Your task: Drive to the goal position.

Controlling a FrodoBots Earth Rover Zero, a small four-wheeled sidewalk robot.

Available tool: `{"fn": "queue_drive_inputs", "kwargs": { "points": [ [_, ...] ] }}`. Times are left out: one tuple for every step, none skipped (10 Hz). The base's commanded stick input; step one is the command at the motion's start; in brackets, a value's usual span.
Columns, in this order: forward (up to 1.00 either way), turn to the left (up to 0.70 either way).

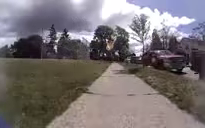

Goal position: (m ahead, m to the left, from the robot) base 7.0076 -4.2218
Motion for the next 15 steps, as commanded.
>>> {"fn": "queue_drive_inputs", "kwargs": {
  "points": [
    [0.70, 0.00],
    [0.70, 0.00],
    [0.70, 0.00],
    [0.70, 0.00],
    [0.70, 0.00],
    [0.70, 0.00],
    [0.70, 0.00],
    [0.70, 0.00],
    [0.70, 0.00],
    [0.70, 0.00],
    [0.70, 0.00],
    [0.70, 0.00],
    [0.70, 0.00],
    [0.70, 0.00],
    [0.70, 0.00]
  ]
}}
